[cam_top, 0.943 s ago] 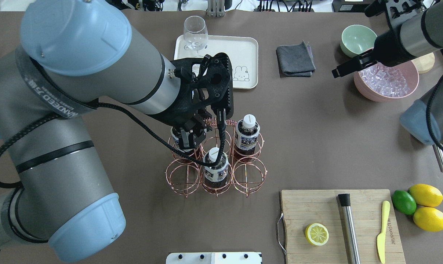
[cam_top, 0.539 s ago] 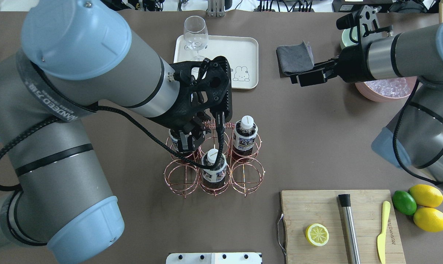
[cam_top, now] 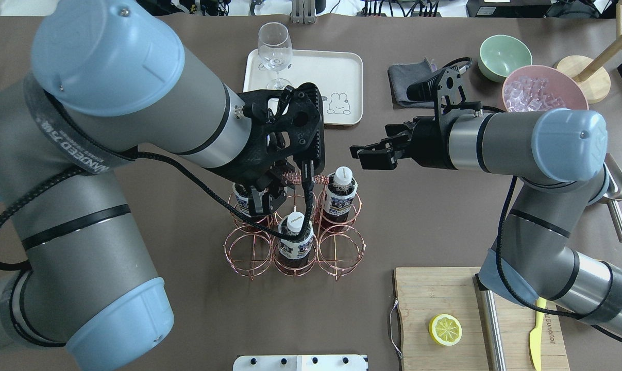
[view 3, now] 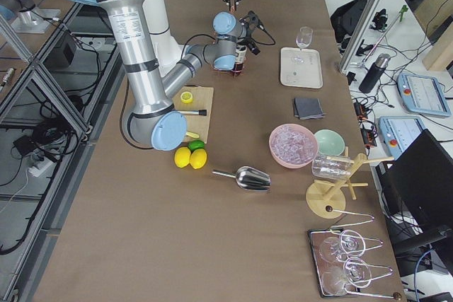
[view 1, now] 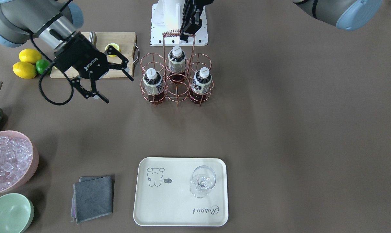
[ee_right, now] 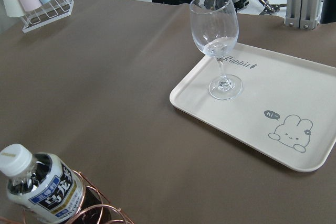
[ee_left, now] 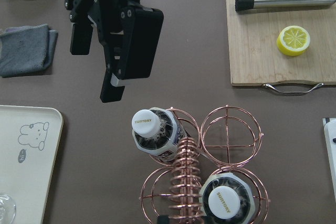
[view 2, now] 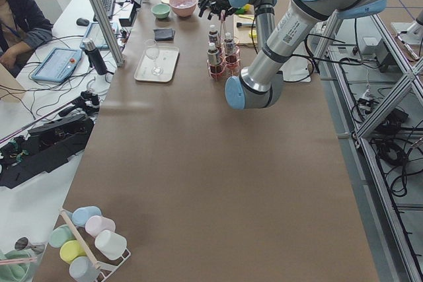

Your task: Take tea from basket to plate

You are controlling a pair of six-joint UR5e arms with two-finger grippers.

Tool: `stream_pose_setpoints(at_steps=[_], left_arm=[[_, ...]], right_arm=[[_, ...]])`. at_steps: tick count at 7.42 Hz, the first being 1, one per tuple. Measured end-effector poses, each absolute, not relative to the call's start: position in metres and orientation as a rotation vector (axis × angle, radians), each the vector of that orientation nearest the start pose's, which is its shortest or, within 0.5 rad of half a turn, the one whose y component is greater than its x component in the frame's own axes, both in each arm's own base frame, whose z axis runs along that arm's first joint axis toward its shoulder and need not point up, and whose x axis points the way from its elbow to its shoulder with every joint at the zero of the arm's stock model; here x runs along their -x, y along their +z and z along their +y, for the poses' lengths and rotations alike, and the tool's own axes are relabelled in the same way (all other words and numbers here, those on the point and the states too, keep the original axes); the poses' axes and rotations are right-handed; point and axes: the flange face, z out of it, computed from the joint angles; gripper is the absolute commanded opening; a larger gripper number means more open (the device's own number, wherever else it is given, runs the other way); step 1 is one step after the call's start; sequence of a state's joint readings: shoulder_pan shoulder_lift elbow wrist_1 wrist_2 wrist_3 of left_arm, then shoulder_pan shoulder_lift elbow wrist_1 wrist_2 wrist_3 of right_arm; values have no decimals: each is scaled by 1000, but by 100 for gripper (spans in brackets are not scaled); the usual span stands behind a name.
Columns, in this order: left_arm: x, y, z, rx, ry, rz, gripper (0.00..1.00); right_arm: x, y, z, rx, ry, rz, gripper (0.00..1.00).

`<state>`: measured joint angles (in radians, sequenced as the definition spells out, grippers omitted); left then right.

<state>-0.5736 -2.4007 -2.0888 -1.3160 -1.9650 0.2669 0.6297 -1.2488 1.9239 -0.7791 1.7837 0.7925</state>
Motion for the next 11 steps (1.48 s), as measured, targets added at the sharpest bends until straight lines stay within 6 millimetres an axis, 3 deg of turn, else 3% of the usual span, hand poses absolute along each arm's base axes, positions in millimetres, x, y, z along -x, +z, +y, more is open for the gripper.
stream_pose_setpoints(at_steps=[2,5,7,8,10,11], left_arm=[[-393,22,-366,-961,1330,781,0],[-396,24,-365,-955,1335,782,0],[-397,24,-365,-954,1334,782,0],[-397,24,-364,-952,1332,785,0],[-397,24,-364,-951,1330,785,0],[-397,24,-364,-951,1330,786,0]], right_arm=[[397,229,-396,-810,-283,-1216,100],[401,210,-379,-792,-295,-1205,100],[411,209,-367,-777,-307,-1197,99],[418,212,-360,-775,-312,-1190,84],[421,215,-357,-781,-321,-1180,14],[420,216,-359,-795,-336,-1168,0]])
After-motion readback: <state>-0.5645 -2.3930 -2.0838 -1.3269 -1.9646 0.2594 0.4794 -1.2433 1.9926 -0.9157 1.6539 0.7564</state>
